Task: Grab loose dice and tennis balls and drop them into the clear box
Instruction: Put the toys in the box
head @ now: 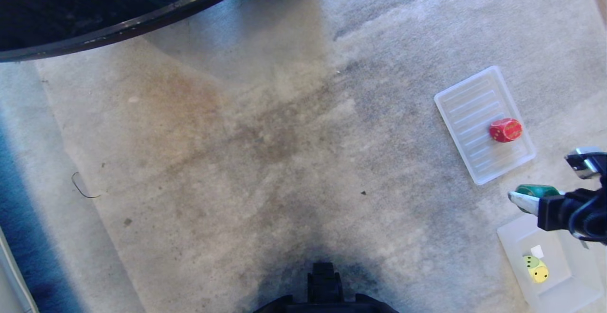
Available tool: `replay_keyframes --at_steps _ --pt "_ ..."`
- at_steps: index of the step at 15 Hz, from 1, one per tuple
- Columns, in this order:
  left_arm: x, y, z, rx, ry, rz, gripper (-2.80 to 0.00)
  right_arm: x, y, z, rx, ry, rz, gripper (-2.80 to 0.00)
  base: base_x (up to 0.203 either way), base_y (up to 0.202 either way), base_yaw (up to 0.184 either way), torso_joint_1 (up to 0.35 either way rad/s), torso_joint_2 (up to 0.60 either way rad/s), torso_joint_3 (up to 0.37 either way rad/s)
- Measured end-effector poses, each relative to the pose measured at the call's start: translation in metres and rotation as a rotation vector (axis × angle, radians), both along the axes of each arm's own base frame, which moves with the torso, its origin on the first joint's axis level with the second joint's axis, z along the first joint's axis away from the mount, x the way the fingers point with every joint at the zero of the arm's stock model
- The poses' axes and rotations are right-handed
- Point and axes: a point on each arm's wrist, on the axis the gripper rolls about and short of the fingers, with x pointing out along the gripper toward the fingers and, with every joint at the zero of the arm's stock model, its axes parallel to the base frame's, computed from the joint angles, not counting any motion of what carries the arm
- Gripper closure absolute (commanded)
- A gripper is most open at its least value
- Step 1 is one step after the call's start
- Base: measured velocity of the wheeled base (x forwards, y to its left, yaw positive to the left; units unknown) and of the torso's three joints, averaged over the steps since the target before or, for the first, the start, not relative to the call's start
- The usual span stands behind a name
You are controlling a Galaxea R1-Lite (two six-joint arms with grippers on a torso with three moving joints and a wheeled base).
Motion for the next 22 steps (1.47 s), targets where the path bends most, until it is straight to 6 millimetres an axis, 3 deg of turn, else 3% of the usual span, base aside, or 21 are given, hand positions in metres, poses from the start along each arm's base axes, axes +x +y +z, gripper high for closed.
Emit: replay_keyframes --at_steps 4,9,15,22 --pt "0.0 0.0 0.0 0.0 0.0 0.0 0.0 -0.082 0.019 0.002 0.066 0.035 -0.061 0.0 0.0 0.0 0.0 0.0 0.0 0.0" --pt "0.0 0.0 0.0 0.0 0.0 0.0 0.0 -0.157 0.042 -0.027 0.059 0.033 -0.113 0.0 0.0 0.0 0.0 0.0 0.0 0.0" --pt "0.0 0.0 0.0 0.0 0.0 0.0 0.0 -0.198 0.049 -0.041 0.037 -0.104 -0.149 0.0 0.0 0.0 0.0 0.0 0.0 0.0" --pt "0.0 0.0 0.0 0.0 0.0 0.0 0.0 -0.205 0.05 -0.041 0.046 -0.184 -0.148 0.0 0.0 0.0 0.0 0.0 0.0 0.0"
